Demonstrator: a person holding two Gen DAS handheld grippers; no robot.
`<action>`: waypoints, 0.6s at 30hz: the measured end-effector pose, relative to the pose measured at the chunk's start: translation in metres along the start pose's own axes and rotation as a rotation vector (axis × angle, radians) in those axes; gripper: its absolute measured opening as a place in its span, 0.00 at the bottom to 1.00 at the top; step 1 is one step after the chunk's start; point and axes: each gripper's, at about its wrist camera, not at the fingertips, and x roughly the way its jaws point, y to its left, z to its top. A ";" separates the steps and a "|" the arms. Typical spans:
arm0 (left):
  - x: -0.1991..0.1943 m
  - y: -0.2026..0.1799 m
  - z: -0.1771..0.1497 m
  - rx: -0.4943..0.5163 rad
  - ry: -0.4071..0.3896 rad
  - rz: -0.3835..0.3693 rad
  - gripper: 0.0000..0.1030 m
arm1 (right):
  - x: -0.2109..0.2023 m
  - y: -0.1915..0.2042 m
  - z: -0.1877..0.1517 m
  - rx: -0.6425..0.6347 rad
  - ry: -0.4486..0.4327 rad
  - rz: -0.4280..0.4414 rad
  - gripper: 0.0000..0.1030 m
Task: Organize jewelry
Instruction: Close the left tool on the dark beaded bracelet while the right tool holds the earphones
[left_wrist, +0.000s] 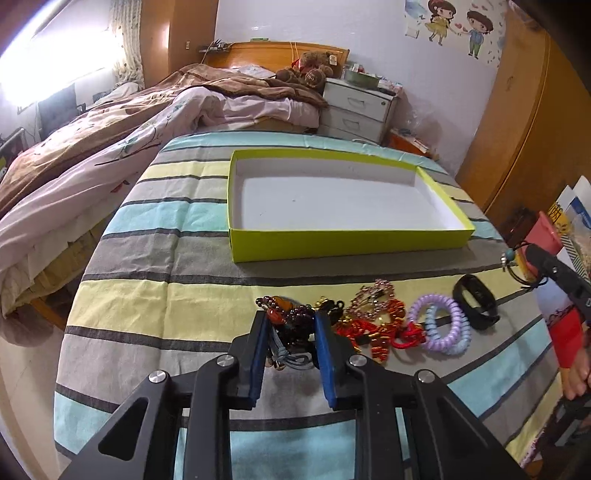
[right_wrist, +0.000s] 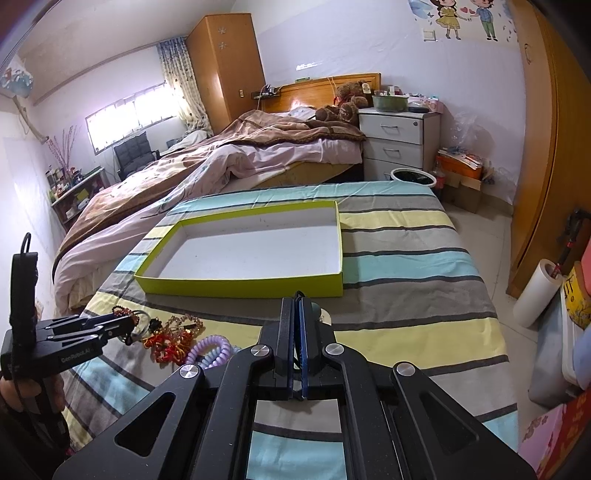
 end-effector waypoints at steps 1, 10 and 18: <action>-0.004 -0.001 0.000 0.001 -0.013 -0.005 0.24 | -0.001 0.000 0.000 -0.001 -0.002 0.001 0.02; -0.005 -0.002 -0.006 0.013 -0.013 -0.147 0.24 | -0.005 0.001 -0.002 0.002 -0.007 0.010 0.02; -0.001 0.014 -0.024 0.000 0.041 -0.072 0.27 | -0.004 0.005 -0.003 -0.009 0.003 0.014 0.02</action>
